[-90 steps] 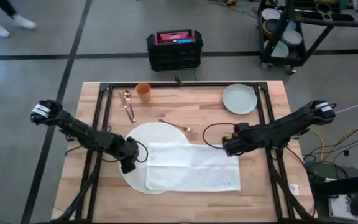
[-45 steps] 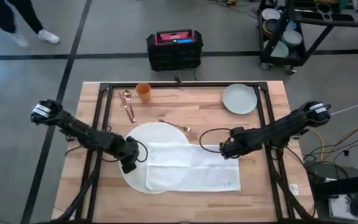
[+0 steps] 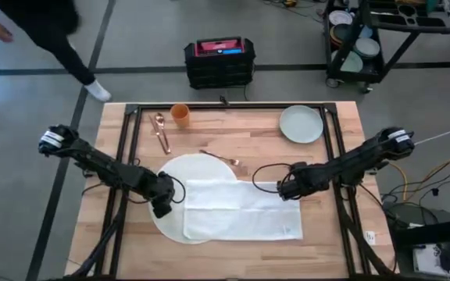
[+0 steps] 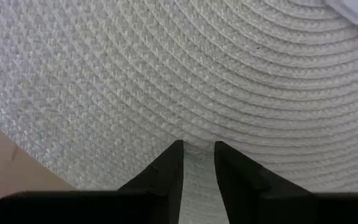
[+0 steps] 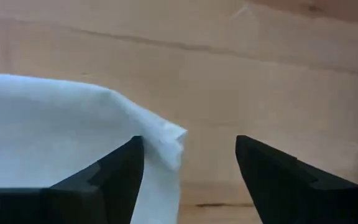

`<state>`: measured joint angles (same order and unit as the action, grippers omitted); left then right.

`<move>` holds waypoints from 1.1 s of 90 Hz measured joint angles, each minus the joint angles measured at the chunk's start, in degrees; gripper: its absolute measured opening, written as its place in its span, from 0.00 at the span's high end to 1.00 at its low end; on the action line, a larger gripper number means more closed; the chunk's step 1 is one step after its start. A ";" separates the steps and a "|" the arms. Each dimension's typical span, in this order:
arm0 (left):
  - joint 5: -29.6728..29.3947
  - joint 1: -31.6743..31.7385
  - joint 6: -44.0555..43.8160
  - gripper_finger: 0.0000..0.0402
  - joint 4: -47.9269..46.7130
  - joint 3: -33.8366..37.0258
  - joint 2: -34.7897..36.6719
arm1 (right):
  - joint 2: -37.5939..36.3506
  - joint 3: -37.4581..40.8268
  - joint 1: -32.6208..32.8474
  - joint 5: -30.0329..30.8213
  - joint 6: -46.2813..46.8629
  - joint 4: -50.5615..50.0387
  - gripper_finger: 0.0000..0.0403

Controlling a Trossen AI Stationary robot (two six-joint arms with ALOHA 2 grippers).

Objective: Set table place
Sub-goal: Fold the white napkin

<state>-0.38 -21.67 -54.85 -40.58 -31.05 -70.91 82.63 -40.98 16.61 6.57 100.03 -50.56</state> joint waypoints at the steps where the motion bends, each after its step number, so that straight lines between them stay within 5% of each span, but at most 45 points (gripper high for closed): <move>1: 0.00 0.00 -0.10 0.81 0.00 0.00 0.00 | 0.00 0.17 0.00 -0.05 0.18 0.49 0.42; 35: 0.02 0.00 -1.58 0.84 0.12 0.00 0.02 | -0.47 6.23 -0.13 1.17 6.89 8.84 0.50; 54: 0.02 0.02 -1.84 0.84 0.37 0.00 0.00 | -0.44 6.52 -0.70 1.63 6.93 8.63 0.65; 79: 0.02 0.02 -1.82 0.81 0.46 0.00 -0.07 | -0.36 6.76 -0.70 2.49 8.89 7.95 0.97; 99: 0.02 0.02 -1.56 0.82 0.46 0.00 -0.07 | -0.73 4.86 -0.73 2.13 8.10 5.72 1.00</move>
<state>-0.36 -21.65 -56.41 -40.12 -31.05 -70.98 81.90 -36.12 15.87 8.70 108.14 -44.84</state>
